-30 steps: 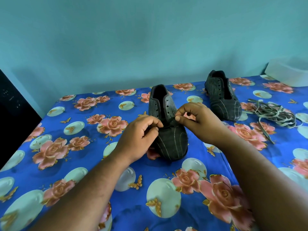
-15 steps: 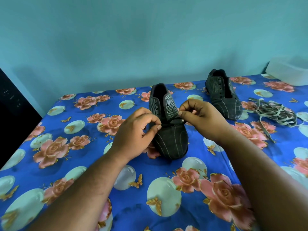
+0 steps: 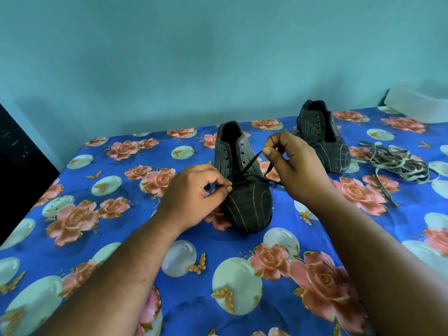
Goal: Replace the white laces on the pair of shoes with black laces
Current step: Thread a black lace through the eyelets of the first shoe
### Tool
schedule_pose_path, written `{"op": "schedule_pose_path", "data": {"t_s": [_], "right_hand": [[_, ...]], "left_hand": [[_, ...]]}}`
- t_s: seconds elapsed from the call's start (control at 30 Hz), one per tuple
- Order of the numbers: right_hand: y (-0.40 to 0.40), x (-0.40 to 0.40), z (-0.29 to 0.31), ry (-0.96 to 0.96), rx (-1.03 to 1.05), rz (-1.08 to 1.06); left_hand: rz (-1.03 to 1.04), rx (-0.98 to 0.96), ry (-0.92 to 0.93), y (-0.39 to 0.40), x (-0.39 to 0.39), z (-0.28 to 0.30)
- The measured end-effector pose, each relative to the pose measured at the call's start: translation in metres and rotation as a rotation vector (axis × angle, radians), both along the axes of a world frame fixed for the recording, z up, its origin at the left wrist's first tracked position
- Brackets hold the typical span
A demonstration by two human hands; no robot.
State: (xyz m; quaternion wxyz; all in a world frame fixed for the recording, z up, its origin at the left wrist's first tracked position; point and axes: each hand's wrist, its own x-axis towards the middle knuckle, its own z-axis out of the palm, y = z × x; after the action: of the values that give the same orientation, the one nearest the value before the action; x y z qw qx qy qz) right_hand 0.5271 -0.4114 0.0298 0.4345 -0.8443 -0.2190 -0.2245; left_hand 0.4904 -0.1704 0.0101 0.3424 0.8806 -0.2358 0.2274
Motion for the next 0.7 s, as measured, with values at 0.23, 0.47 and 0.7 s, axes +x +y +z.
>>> {"op": "schedule_pose_path", "data": {"t_s": [0.23,0.47,0.7], "right_hand": [[0.006,-0.003,0.001,-0.106,0.009,-0.036],[0.008,-0.005,0.001,-0.162,-0.005,-0.078],[0.014,-0.010,0.005,-0.230,-0.019,-0.128]], "left_hand": [[-0.003,0.007,0.061,-0.002,-0.002,-0.002],[-0.045,-0.060,0.131,-0.004,-0.002,-0.003],[-0.063,-0.060,0.167,-0.006,-0.002,-0.001]]}}
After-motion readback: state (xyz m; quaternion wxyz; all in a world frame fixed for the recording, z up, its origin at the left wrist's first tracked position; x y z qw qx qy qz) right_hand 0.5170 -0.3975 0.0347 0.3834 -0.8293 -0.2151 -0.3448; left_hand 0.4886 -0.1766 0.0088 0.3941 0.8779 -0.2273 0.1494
